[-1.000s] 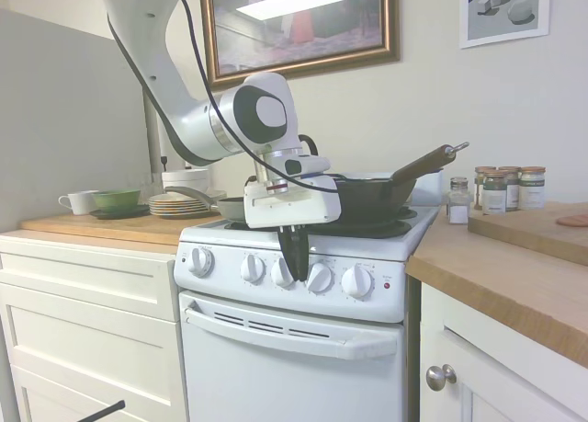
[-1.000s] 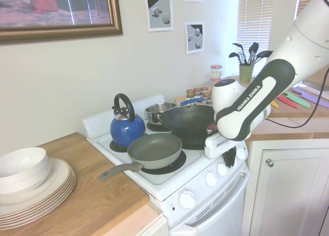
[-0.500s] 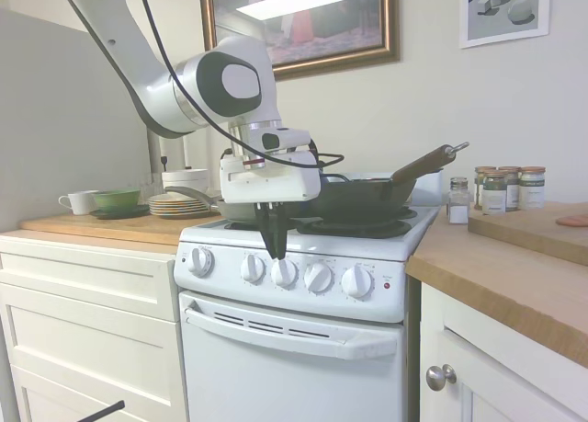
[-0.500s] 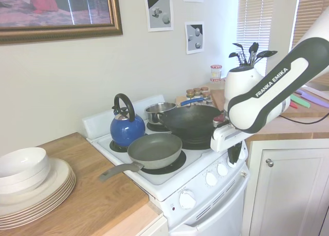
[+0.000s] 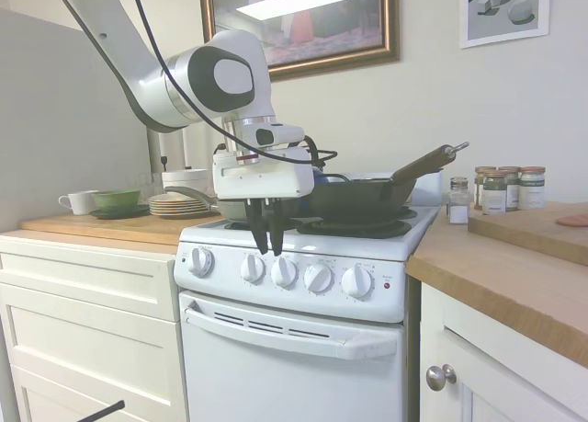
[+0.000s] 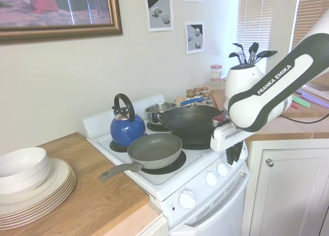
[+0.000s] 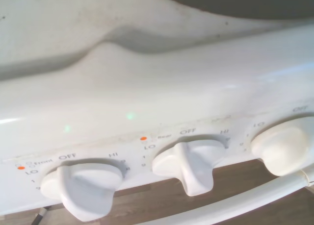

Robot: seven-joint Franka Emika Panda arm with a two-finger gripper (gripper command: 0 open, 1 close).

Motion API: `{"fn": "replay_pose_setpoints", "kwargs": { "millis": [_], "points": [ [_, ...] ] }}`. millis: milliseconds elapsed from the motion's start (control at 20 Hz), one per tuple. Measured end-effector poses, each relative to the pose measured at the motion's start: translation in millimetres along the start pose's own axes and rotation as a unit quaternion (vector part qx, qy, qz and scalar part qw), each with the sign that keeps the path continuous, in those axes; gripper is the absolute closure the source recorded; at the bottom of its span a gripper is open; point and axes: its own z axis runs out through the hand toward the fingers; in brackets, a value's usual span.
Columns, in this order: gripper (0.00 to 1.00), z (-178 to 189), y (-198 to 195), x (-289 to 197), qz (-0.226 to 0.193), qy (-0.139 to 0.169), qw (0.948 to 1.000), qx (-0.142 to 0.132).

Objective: Turn on the stove on the top right

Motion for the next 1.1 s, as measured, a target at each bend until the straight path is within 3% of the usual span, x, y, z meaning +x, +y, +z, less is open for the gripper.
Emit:
{"fn": "replay_pose_setpoints", "kwargs": {
  "millis": [1100],
  "points": [
    [0.00,-4.8,-0.2,-3.7,-0.008,0.002,1.0000,0.005]
  ]
}}
